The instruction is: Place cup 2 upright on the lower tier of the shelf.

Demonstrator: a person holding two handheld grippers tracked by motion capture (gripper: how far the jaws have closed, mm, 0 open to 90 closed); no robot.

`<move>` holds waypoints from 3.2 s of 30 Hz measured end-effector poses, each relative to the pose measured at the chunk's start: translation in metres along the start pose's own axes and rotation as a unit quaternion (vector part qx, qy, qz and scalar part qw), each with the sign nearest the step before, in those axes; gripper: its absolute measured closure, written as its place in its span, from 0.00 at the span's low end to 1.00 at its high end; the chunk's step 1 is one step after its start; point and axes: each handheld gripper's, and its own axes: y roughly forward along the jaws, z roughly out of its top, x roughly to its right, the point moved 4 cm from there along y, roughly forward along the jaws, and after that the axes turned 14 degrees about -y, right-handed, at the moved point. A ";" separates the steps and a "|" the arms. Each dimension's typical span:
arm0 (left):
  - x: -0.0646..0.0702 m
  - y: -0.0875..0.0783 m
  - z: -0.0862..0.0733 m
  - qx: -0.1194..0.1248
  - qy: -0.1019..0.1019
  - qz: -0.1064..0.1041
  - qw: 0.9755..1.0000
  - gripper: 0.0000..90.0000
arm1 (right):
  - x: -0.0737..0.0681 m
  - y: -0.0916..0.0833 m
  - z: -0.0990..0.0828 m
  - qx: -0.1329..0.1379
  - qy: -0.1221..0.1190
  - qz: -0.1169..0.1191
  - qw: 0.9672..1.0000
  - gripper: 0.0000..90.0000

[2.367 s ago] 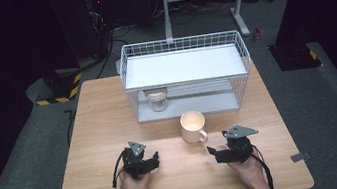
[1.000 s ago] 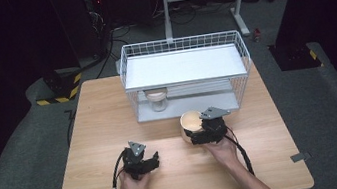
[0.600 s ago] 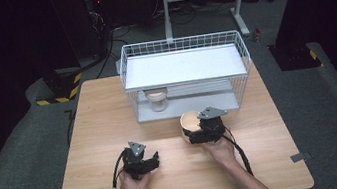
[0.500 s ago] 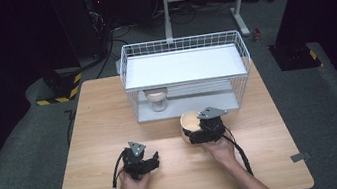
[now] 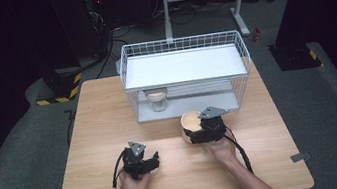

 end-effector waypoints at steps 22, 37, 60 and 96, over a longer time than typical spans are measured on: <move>0.000 0.000 0.000 0.000 0.000 0.000 1.000 0.25 | 0.004 -0.007 0.000 -0.005 -0.007 -0.002 1.000 0.12; 0.000 0.000 0.000 0.000 0.000 0.000 1.000 0.25 | 0.018 -0.019 0.003 0.000 0.000 -0.004 1.000 0.12; 0.000 0.000 0.000 0.000 -0.001 0.000 1.000 0.25 | 0.054 -0.027 0.001 -0.011 0.024 -0.036 0.999 0.12; 0.000 0.000 0.000 0.000 -0.001 0.000 1.000 0.25 | 0.089 -0.009 -0.004 -0.021 0.048 -0.089 0.995 0.12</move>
